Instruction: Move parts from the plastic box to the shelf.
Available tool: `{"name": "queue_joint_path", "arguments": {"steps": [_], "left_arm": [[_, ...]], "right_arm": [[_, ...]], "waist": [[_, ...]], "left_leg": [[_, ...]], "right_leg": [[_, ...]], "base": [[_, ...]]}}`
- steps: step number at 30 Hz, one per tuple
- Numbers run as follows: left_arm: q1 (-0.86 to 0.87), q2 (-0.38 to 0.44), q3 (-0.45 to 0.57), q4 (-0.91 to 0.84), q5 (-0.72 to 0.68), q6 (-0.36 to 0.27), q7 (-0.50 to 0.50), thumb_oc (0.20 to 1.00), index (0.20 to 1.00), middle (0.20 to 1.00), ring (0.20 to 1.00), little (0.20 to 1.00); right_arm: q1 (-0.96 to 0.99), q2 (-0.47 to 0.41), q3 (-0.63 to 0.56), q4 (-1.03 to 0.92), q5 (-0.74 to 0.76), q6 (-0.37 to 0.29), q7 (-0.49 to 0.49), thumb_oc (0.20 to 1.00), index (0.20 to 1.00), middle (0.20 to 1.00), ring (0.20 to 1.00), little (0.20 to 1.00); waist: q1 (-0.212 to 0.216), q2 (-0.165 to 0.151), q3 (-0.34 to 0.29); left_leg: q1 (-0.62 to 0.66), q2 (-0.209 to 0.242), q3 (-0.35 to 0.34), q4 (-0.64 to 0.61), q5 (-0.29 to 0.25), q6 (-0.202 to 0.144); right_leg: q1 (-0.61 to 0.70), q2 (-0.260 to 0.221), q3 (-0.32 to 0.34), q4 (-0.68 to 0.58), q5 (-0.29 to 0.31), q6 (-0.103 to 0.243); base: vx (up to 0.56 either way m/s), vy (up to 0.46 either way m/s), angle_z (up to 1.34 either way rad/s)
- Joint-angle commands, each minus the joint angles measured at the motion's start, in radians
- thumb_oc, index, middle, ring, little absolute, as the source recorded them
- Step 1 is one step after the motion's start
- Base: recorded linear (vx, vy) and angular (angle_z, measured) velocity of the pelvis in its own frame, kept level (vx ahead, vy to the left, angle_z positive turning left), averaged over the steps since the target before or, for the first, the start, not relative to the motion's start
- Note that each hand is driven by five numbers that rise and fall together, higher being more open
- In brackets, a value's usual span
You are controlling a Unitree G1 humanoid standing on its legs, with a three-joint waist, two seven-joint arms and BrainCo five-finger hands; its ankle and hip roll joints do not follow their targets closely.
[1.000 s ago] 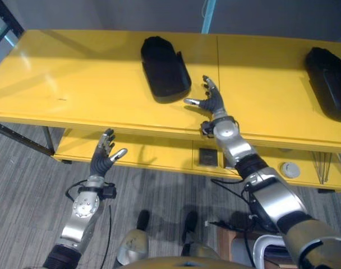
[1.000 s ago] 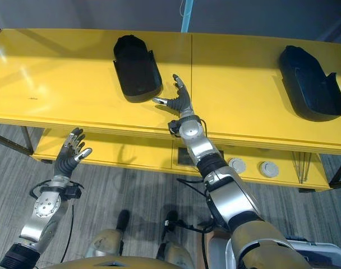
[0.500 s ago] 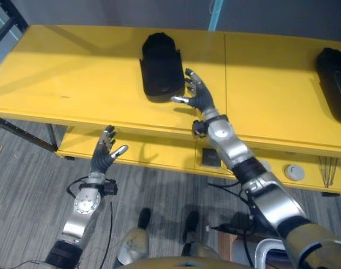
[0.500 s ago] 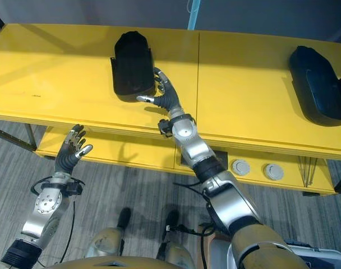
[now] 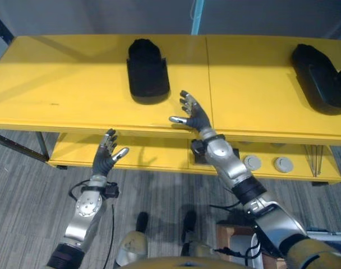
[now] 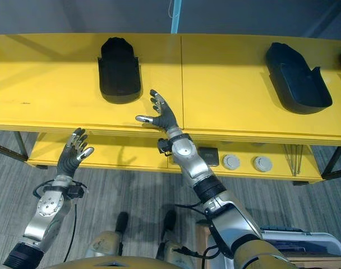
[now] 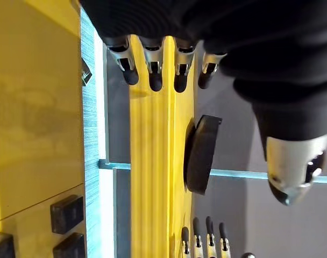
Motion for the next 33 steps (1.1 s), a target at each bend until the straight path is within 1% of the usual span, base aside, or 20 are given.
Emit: {"name": "queue_joint_path", "arguments": {"steps": [1, 7, 12, 14, 18, 24, 33], "left_arm": [[-0.031, 0.011, -0.003, -0.004, 0.011, -0.034, -0.009, 1.000, 1.000, 1.000, 1.000, 1.000], [-0.025, 0.018, -0.001, -0.007, 0.018, -0.028, -0.005, 1.000, 1.000, 1.000, 1.000, 1.000], [-0.018, 0.024, -0.001, -0.006, 0.020, -0.022, -0.005, 1.000, 1.000, 1.000, 1.000, 1.000], [-0.017, 0.025, -0.004, -0.007, 0.014, -0.020, -0.005, 1.000, 1.000, 1.000, 1.000, 1.000], [-0.034, 0.030, -0.022, -0.006, 0.001, -0.026, -0.004, 1.000, 1.000, 1.000, 1.000, 1.000], [-0.036, 0.041, -0.027, -0.015, 0.005, -0.029, -0.006, 1.000, 1.000, 1.000, 1.000, 1.000], [-0.051, 0.041, -0.028, -0.016, 0.003, -0.031, 0.004, 1.000, 1.000, 1.000, 1.000, 1.000]], "right_arm": [[-0.032, 0.030, -0.010, -0.062, 0.028, -0.056, 0.013, 1.000, 1.000, 1.000, 1.000, 1.000], [-0.042, 0.046, -0.008, -0.022, -0.034, -0.047, -0.019, 1.000, 1.000, 1.000, 1.000, 1.000], [-0.050, 0.055, -0.023, -0.005, -0.056, -0.044, -0.046, 1.000, 1.000, 1.000, 1.000, 1.000], [-0.067, 0.062, -0.024, 0.012, -0.060, -0.042, -0.050, 1.000, 1.000, 1.000, 1.000, 1.000], [-0.168, 0.060, -0.020, 0.066, -0.058, -0.042, -0.061, 1.000, 1.000, 1.000, 1.000, 1.000], [-0.219, 0.061, -0.004, 0.086, -0.056, -0.037, -0.058, 1.000, 1.000, 1.000, 1.000, 1.000], [-0.233, 0.070, 0.023, 0.081, -0.035, -0.030, -0.035, 1.000, 1.000, 1.000, 1.000, 1.000]], "waist": [[0.026, -0.013, -0.009], [0.031, -0.010, -0.014], [0.035, -0.010, -0.021], [0.039, -0.011, -0.024], [0.057, -0.018, -0.027], [0.071, -0.021, -0.028], [0.087, -0.025, -0.030]], "left_leg": [[0.017, -0.001, -0.008, 0.040, -0.123, 0.013], [0.024, 0.000, -0.007, 0.040, -0.126, 0.013], [0.029, -0.001, -0.009, 0.041, -0.129, 0.016], [0.032, -0.002, -0.010, 0.044, -0.131, 0.016], [0.023, -0.002, -0.016, 0.043, -0.127, 0.015], [0.020, -0.003, -0.027, 0.040, -0.124, 0.015], [0.012, -0.007, -0.042, 0.037, -0.122, 0.016]], "right_leg": [[0.084, -0.077, 0.010, 0.163, -0.289, 0.113], [0.095, -0.074, 0.007, 0.161, -0.290, 0.113], [0.103, -0.075, 0.003, 0.162, -0.290, 0.114], [0.105, -0.075, 0.004, 0.163, -0.290, 0.114], [0.104, -0.072, 0.000, 0.158, -0.289, 0.114], [0.106, -0.074, -0.011, 0.150, -0.285, 0.116], [0.105, -0.079, -0.020, 0.146, -0.284, 0.119]], "base": [[0.00, 0.000, 0.00], [0.00, -0.002, -0.01], [0.00, 0.000, 0.00], [0.00, 0.000, 0.00], [0.00, 0.000, 0.00], [0.01, 0.003, 0.06], [0.01, 0.010, 0.08]]}}
